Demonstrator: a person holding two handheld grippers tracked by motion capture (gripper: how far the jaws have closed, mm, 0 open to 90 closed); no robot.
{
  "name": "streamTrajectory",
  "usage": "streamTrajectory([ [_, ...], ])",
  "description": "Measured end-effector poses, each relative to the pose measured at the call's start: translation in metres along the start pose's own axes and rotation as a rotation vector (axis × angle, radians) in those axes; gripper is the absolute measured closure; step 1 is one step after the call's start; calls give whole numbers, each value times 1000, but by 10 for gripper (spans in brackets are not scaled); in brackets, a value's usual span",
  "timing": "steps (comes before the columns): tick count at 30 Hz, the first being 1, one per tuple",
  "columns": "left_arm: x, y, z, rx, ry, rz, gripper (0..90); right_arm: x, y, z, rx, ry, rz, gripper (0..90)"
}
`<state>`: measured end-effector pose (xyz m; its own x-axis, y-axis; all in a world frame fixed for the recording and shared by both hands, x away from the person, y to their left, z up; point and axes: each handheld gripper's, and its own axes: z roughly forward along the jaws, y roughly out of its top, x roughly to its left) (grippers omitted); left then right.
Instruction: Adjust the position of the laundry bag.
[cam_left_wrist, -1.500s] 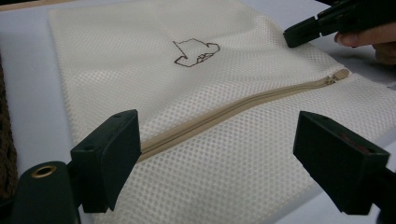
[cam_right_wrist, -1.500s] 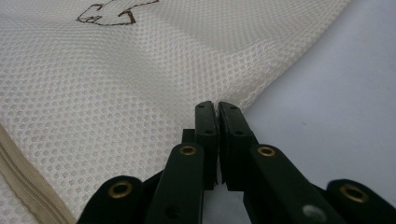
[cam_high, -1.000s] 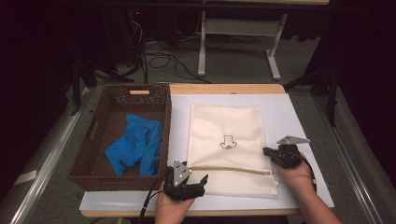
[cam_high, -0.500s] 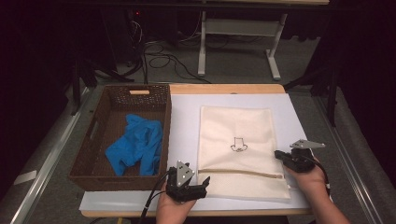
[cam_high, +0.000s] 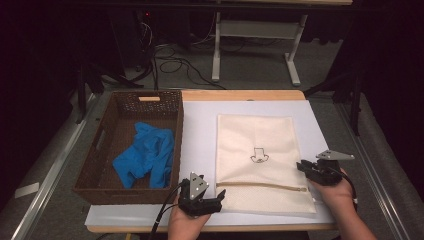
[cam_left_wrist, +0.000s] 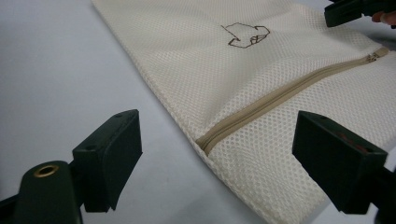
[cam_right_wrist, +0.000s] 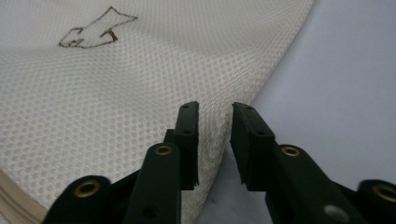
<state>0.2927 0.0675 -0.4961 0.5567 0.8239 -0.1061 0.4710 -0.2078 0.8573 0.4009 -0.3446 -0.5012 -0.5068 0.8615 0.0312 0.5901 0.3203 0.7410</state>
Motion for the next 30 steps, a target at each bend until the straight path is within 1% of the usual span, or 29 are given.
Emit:
streamTrajectory([
  [1, 0, 0, 0, -3, -4, -5, 164, 0, 0, 0, 0, 0, 0, 694],
  [3, 1, -1, 2, 2, -11, -6, 165, 4, 1, -8, -28, -6, -5, 656],
  [5, 1, -1, 2, 1, -13, -5, 165, 7, 1, -10, -35, -9, -6, 656],
  [6, 1, -1, 2, 1, -13, -2, 166, 9, 1, -14, -44, -6, -6, 655],
  [7, 1, -1, 1, 2, -14, 0, 168, 13, 2, -21, -68, -8, -7, 654],
  [8, 2, 0, 2, 1, -17, 0, 168, 13, 2, -21, -68, -8, -7, 654],
  [9, 2, 1, 1, 2, -19, -1, 168, 14, 1, -24, -82, -11, -12, 655],
  [10, 2, 2, 1, 1, -20, -5, 171, 18, -1, -32, -91, -11, -12, 655],
  [11, 2, 3, 1, 5, -18, -2, 171, 18, -1, -32, -91, -11, -12, 655],
  [13, 2, 5, 0, 14, -19, 14, 171, 21, -7, -41, -96, -19, -5, 657],
  [14, 1, 6, -1, 25, -28, 33, 171, 22, -9, -44, -100, -20, -6, 658],
  [15, 1, 7, -2, 26, -29, 45, 171, 23, -13, -49, -103, -19, 4, 666],
  [16, 1, 8, -4, 31, -28, 63, 171, 26, -20, -56, -105, -18, 25, 669],
  [17, 2, 8, -5, 31, -28, 76, 171, 26, -20, -56, -105, -18, 25, 669],
  [18, 2, 6, -7, 24, -24, 75, 174, 30, -28, -65, -103, -15, 34, 679],
  [19, 2, 3, -8, 25, -26, 77, 174, 30, -28, -65, -103, -15, 34, 679],
  [21, 4, -2, -6, 37, -40, 63, 183, 34, -34, -71, -105, -10, 32, 688],
  [22, 5, -2, -5, 34, -48, 42, 183, 35, -36, -72, -99, -12, 22, 690],
  [24, 5, 2, -4, 1, -42, 26, 183, 36, -39, -71, -82, -13, 13, 706],
  [26, 3, 5, -3, -23, -44, 22, 184, 34, -41, -68, -67, -7, 11, 723],
  [27, 2, 5, -2, -26, -46, 25, 184, 34, -42, -67, -50, -1, 20, 729],
  [29, 0, 4, -2, -20, -43, 43, 184, 33, -43, -64, -37, 9, 9, 736],
  [30, 0, 4, -2, -20, -43, 43, 184, 34, -42, -62, -33, 16, -7, 737],
])
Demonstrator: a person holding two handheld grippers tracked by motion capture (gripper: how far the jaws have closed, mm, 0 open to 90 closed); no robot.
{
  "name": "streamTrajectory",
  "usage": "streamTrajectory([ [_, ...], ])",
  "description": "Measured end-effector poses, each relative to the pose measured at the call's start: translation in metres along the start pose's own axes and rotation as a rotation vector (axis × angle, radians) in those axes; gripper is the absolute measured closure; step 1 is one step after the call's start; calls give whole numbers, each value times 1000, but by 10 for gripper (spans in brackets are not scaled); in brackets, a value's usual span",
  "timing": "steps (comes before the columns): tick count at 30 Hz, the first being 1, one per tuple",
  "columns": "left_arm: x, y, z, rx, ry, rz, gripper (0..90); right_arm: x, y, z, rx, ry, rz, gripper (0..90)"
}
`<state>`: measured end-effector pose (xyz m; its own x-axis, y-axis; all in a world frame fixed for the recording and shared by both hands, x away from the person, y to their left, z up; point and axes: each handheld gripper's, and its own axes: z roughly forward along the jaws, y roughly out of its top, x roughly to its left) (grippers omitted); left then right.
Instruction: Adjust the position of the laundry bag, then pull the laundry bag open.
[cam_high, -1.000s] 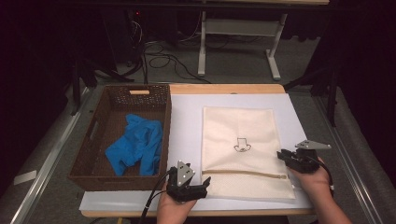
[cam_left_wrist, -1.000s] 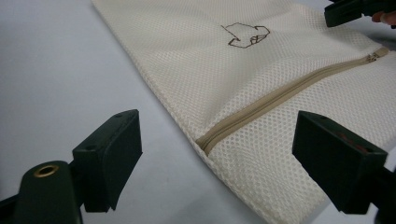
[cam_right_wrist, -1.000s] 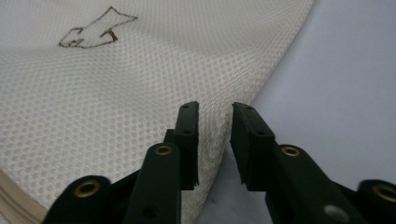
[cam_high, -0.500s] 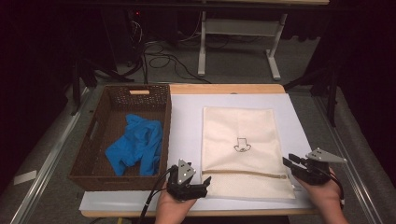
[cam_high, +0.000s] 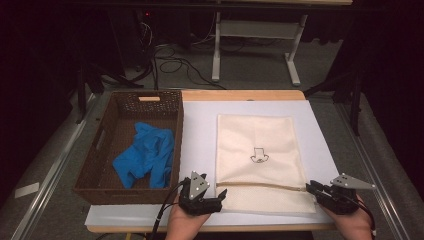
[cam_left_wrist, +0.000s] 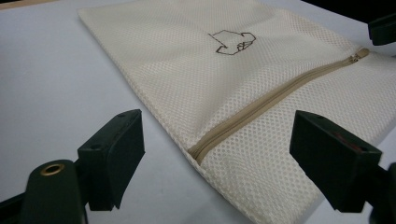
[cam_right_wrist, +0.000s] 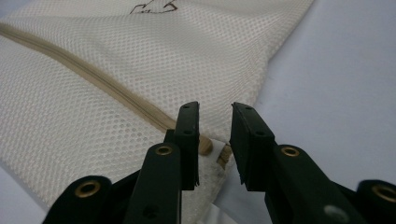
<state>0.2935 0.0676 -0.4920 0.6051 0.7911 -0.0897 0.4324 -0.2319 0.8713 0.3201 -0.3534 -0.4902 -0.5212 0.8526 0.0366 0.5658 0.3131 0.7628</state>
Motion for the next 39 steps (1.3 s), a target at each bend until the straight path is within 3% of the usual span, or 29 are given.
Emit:
streamTrajectory([
  [5, 3, 1, -1, -14, 2, -26, 184, 4, 0, 5, 29, 6, -12, 737],
  [19, 2, 1, 0, -14, -7, -20, 185, 4, -2, 7, 48, 19, -13, 733],
  [27, 4, -3, 0, -11, -15, -41, 185, 8, -1, 15, 84, 12, -49, 739],
  [36, 1, -1, 2, -4, -20, -24, 184, 11, -1, 18, 97, 3, -90, 771],
  [39, -1, -1, 1, -3, -13, -11, 184, 10, 1, 13, 81, 21, -58, 849],
])
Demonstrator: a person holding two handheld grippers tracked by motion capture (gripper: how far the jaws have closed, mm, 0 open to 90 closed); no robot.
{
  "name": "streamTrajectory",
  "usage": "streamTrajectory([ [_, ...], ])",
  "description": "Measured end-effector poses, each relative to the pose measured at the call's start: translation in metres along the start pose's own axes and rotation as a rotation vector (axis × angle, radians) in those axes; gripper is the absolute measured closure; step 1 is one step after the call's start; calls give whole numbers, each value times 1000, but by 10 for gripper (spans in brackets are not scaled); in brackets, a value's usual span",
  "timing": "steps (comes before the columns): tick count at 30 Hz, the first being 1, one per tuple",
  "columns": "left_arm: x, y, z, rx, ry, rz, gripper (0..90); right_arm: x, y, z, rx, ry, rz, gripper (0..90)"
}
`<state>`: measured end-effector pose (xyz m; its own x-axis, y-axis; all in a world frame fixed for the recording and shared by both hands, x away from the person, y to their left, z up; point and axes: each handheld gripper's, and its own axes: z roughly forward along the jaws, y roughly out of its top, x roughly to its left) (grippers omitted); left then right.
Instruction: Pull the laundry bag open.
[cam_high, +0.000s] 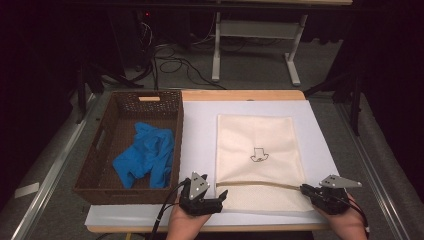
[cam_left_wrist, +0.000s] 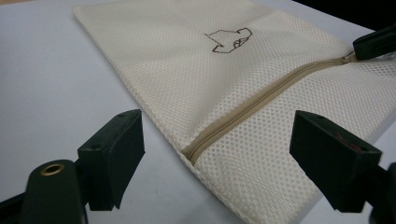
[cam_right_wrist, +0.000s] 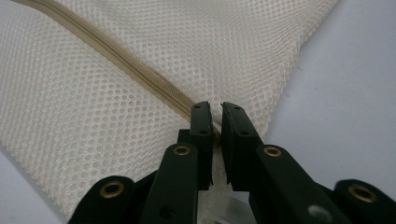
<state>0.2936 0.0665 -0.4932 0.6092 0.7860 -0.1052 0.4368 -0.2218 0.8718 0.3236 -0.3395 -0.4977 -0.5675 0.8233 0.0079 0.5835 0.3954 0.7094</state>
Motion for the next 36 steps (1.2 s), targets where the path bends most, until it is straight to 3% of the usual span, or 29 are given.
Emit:
streamTrajectory([
  [14, 1, 1, -2, -14, 2, -13, 184, 3, 3, -6, -23, 31, 5, 877],
  [30, -1, 1, 0, -11, -10, -7, 185, 18, 12, 7, -21, 61, -49, 817],
  [34, 0, 1, 0, -19, -13, -13, 184, 14, 14, -2, -69, 52, -20, 788],
  [36, 1, 2, 0, -21, -13, -15, 185, 6, 12, -8, -90, 25, 22, 747],
])
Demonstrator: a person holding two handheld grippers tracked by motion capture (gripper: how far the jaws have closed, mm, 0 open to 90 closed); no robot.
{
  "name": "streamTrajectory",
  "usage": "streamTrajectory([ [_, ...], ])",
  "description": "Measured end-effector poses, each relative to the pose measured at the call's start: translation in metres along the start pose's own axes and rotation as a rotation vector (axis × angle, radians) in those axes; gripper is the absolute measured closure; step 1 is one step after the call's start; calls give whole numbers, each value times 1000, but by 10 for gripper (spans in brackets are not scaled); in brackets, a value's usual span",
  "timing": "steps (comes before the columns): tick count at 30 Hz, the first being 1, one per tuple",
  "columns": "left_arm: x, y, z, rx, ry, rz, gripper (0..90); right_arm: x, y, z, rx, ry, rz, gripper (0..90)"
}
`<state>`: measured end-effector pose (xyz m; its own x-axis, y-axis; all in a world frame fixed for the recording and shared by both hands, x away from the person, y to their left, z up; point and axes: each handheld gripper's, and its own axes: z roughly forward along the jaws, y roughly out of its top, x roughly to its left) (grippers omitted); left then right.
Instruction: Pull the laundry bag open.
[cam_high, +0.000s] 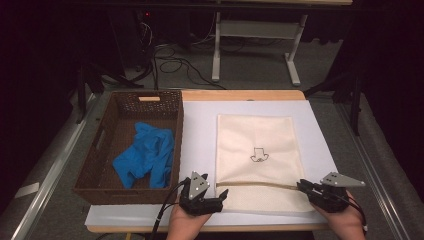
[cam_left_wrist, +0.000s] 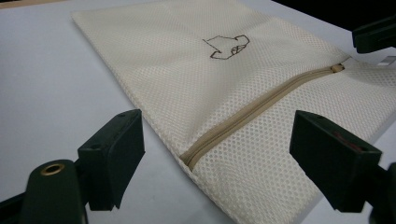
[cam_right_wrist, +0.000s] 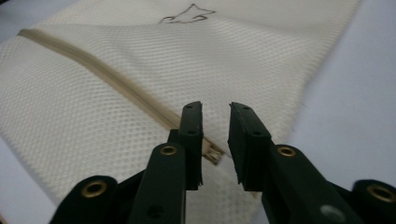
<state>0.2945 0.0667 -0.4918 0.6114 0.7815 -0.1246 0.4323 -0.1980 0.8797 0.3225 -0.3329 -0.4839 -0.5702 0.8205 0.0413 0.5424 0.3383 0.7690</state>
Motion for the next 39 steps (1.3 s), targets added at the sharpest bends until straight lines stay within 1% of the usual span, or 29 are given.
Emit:
streamTrajectory([
  [1, 0, 0, 0, -1, -4, 0, 188, -7, -3, -2, -6, -22, 20, 716],
  [2, 0, 0, 0, -3, -5, 3, 188, -7, -3, -2, -6, -22, 20, 716],
  [3, -1, 0, 0, -9, -5, 2, 190, -9, -5, -2, 1, -33, 31, 708],
  [5, -1, 1, -1, -12, -7, 6, 194, -13, -9, -2, 16, -48, 56, 675],
  [6, -1, 1, -1, -17, -10, 4, 194, -16, -11, -1, 24, -57, 57, 654],
  [7, -1, 1, -2, -20, -11, 2, 194, -18, -13, 0, 34, -61, 67, 632],
  [8, -1, 1, -2, -20, -12, 2, 194, -21, -16, 3, 52, -60, 92, 605],
  [9, -1, 1, -2, -21, -10, 3, 194, -22, -17, 5, 59, -51, 105, 591],
  [12, -1, 1, -1, -21, -9, 4, 194, -22, -20, 9, 82, -25, 115, 563],
  [14, 0, 1, -1, -17, -14, 4, 194, -19, -19, 9, 92, -34, 112, 589],
  [15, -1, 1, -1, -14, -15, 4, 194, -19, -19, 9, 90, -28, 103, 594],
  [17, -1, 1, 0, -13, -18, 2, 194, -17, -19, 9, 96, -28, 103, 594],
  [19, -1, 1, 1, 0, -23, 2, 200, -16, -19, 9, 97, -25, 98, 606],
  [21, -1, 1, 1, 6, -28, -5, 207, -16, -19, 9, 102, -25, 102, 636],
  [24, -1, 1, 2, 7, -27, -4, 219, -16, -19, 9, 101, -26, 98, 688],
  [28, -1, 1, 2, 10, -26, -4, 228, -15, -19, 9, 100, -1, 94, 771],
  [30, -2, 1, 1, 6, -33, -2, 259, -15, -19, 9, 99, 16, 106, 802],
  [34, -1, 2, 1, 5, -32, -8, 274, -16, -19, 9, 96, 23, 115, 819],
  [35, -1, 2, 1, 7, -34, -9, 275, -16, -19, 9, 94, 22, 109, 821],
  [36, -1, 2, 0, 9, -34, -6, 280, -16, -19, 9, 98, 20, 110, 822],
  [39, 0, 2, 0, 9, -29, -6, 287, -15, -18, 8, 89, 15, 114, 824],
])
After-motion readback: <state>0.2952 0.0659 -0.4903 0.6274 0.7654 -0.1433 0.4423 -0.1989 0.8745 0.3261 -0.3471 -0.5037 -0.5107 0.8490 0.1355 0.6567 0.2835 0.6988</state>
